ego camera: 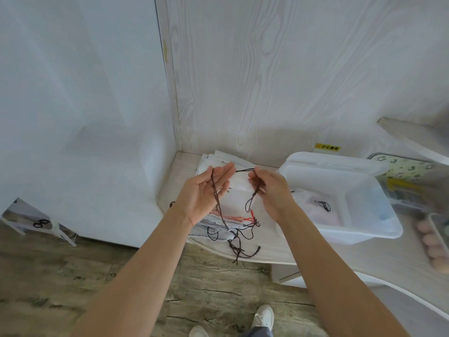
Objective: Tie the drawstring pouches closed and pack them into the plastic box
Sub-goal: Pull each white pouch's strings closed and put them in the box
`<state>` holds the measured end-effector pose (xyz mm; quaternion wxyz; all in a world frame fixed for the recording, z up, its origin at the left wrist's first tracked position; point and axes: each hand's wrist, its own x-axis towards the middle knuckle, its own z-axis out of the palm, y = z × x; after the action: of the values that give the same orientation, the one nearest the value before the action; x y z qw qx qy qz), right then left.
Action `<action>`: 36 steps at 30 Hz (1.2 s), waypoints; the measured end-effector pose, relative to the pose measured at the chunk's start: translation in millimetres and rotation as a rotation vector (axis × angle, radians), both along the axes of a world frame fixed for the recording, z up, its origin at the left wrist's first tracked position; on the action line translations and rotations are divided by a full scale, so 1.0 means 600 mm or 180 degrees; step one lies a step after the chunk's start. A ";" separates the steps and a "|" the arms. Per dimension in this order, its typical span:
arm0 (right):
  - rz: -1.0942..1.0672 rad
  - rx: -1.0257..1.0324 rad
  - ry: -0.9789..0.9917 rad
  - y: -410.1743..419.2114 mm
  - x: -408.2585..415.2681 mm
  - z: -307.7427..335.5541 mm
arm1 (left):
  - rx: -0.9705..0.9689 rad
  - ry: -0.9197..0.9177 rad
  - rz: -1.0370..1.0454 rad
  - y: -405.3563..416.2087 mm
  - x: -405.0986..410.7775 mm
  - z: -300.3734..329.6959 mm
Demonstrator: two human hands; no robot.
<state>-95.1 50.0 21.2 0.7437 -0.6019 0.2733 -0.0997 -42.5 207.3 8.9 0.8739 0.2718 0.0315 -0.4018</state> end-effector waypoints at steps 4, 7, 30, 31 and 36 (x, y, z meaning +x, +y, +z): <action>0.0489 -0.1781 -0.0094 0.012 -0.012 0.017 | 0.0264 -0.0234 0.0122 -0.012 -0.005 0.001; 0.0678 -0.0848 -0.0221 0.026 -0.018 0.026 | 0.0268 -0.0308 0.0210 -0.022 -0.007 0.002; 0.1454 -0.3786 0.0236 0.031 -0.030 -0.005 | 0.1027 -0.0780 0.0295 -0.042 -0.006 0.003; 0.1553 -0.3845 0.0241 0.024 -0.029 -0.005 | 0.1223 -0.0902 0.0206 -0.041 -0.006 0.005; 0.1679 -0.4612 -0.0278 0.006 -0.018 -0.016 | 0.2180 -0.1727 -0.0408 -0.039 0.004 0.025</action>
<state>-106.0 53.4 11.4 0.1732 -0.9792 -0.0422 -0.0968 -40.1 184.0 24.0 0.6833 0.6428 -0.0847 -0.3357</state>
